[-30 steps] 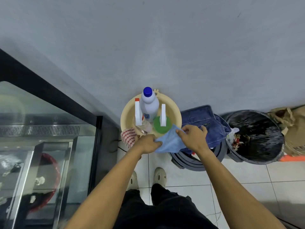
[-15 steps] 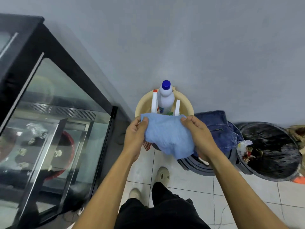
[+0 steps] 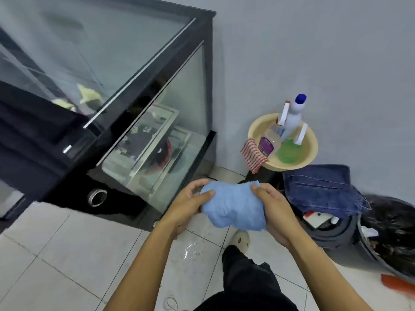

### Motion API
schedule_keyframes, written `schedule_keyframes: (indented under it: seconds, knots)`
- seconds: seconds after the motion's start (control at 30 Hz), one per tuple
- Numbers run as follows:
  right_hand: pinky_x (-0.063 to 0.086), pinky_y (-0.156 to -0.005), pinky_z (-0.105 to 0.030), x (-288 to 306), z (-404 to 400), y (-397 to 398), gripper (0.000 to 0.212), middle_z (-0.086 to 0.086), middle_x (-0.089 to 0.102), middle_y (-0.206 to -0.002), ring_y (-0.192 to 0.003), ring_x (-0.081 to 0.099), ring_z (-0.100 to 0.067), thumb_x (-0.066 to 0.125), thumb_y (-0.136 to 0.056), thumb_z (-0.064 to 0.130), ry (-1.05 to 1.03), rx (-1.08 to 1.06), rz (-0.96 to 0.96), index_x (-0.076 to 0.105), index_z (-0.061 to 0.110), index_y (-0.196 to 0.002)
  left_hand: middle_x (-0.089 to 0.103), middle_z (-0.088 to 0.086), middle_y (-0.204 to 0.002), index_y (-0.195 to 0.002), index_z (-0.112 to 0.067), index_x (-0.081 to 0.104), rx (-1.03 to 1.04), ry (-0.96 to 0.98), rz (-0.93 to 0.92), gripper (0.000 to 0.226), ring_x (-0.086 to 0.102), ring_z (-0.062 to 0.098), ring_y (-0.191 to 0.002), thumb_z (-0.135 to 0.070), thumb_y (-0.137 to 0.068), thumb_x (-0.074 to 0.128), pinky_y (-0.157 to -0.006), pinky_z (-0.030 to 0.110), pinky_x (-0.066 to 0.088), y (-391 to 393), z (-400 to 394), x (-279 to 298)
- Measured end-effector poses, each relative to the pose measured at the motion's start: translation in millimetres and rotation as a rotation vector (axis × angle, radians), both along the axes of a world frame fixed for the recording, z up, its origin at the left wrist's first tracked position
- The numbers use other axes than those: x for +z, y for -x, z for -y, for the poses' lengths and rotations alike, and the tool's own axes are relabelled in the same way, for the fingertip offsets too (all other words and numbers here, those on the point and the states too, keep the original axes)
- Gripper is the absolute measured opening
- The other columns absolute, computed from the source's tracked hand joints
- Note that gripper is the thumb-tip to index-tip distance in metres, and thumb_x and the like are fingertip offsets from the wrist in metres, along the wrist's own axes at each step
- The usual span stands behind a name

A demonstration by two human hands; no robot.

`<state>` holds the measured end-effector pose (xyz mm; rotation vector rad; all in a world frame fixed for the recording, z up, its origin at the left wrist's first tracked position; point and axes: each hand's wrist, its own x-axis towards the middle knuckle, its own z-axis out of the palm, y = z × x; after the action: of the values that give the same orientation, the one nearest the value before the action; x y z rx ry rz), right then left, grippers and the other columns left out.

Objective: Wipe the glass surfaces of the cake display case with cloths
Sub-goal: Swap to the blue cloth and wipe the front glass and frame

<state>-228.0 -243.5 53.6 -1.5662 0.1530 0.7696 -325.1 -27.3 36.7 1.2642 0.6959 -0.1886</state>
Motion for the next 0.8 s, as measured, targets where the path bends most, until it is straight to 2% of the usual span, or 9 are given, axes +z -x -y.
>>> schedule_keyframes:
  seconds: [0.13, 0.2, 0.27, 0.33, 0.43, 0.5, 0.63, 0.7, 0.8]
  knots:
    - [0.052, -0.087, -0.041, 17.1, -38.9, 94.0, 0.028, -0.010, 0.076, -0.114, -0.100, 0.071, -0.023, 0.056, -0.105, 0.029, -0.091, 0.095, -0.028, 0.067, 0.007, -0.118, 0.079, 0.006, -0.113, -0.127, -0.025, 0.065, 0.245, -0.050, 0.126, 0.029, 0.076, 0.018, -0.100, -0.012, -0.101, 0.066, -0.072, 0.028, 0.059, 116.2, -19.3, 28.5]
    - [0.054, -0.087, -0.041, 31.5, -61.6, 144.3, 0.030, -0.011, 0.075, -0.119, -0.105, 0.072, -0.023, 0.054, -0.104, 0.024, -0.192, 0.166, -0.092, 0.063, 0.004, -0.126, 0.078, 0.001, -0.114, -0.125, -0.026, 0.066, 0.309, -0.123, 0.148, 0.025, 0.075, 0.020, -0.105, -0.017, -0.103, 0.064, -0.077, 0.034, 0.060, 177.0, -29.1, 45.2]
    - [0.053, -0.093, -0.049, 44.6, -83.5, 189.4, 0.035, -0.013, 0.073, -0.124, -0.113, 0.071, -0.029, 0.058, -0.101, 0.022, -0.259, 0.247, -0.144, 0.060, 0.004, -0.131, 0.078, -0.002, -0.116, -0.124, -0.025, 0.068, 0.352, -0.177, 0.167, 0.021, 0.074, 0.020, -0.109, -0.020, -0.104, 0.062, -0.086, 0.036, 0.060, 229.5, -41.7, 60.0]
    - [0.045, -0.107, -0.060, 54.8, -107.5, 229.3, 0.036, -0.014, 0.071, -0.128, -0.122, 0.066, -0.037, 0.060, -0.098, 0.019, -0.305, 0.312, -0.141, 0.061, 0.008, -0.132, 0.078, -0.006, -0.117, -0.125, -0.027, 0.070, 0.403, -0.208, 0.182, 0.022, 0.073, 0.016, -0.110, -0.023, -0.104, 0.062, -0.086, 0.030, 0.059, 276.5, -56.4, 76.7]
    - [0.041, -0.110, -0.063, 66.8, -139.6, 270.6, 0.044, -0.013, 0.071, -0.129, -0.122, 0.066, -0.037, 0.067, -0.089, 0.012, -0.374, 0.371, -0.112, 0.063, 0.011, -0.132, 0.076, -0.010, -0.122, -0.128, -0.035, 0.070, 0.461, -0.247, 0.202, 0.029, 0.072, 0.012, -0.113, -0.026, -0.101, 0.067, -0.093, 0.031, 0.058, 323.3, -78.7, 93.8]
    - [0.047, -0.105, -0.059, 77.0, -167.2, 295.1, 0.046, -0.013, 0.071, -0.128, -0.119, 0.068, -0.035, 0.066, -0.086, 0.006, -0.392, 0.424, -0.088, 0.063, 0.011, -0.131, 0.073, -0.013, -0.127, -0.128, -0.040, 0.071, 0.480, -0.271, 0.217, 0.033, 0.070, 0.012, -0.117, -0.026, -0.098, 0.071, -0.100, 0.037, 0.056, 350.5, -99.8, 102.8]
    - [0.059, -0.080, -0.042, 86.5, -223.4, 315.7, 0.044, -0.016, 0.073, -0.122, -0.104, 0.074, -0.030, 0.064, -0.082, -0.003, -0.390, 0.440, -0.063, 0.061, 0.005, -0.125, 0.072, -0.016, -0.129, -0.128, -0.038, 0.072, 0.524, -0.287, 0.248, 0.035, 0.069, 0.010, -0.119, -0.019, -0.099, 0.070, -0.103, 0.038, 0.055, 376.5, -148.8, 109.9]
    - [0.060, -0.068, -0.035, 85.5, -255.1, 320.7, 0.037, -0.015, 0.076, -0.114, -0.093, 0.075, -0.026, 0.059, -0.089, -0.008, -0.376, 0.419, -0.044, 0.061, 0.005, -0.123, 0.075, -0.013, -0.123, -0.124, -0.034, 0.074, 0.540, -0.307, 0.246, 0.031, 0.071, 0.010, -0.114, -0.016, -0.099, 0.069, -0.094, 0.030, 0.057, 384.8, -179.0, 110.7]
    - [0.060, -0.067, -0.037, 76.8, -308.3, 328.6, 0.037, -0.014, 0.077, -0.108, -0.091, 0.076, -0.029, 0.059, -0.093, -0.007, -0.341, 0.423, -0.011, 0.058, 0.006, -0.128, 0.079, -0.005, -0.109, -0.118, -0.023, 0.075, 0.539, -0.324, 0.220, 0.025, 0.075, 0.013, -0.103, -0.009, -0.099, 0.067, -0.076, 0.018, 0.055, 399.0, -230.6, 111.1]
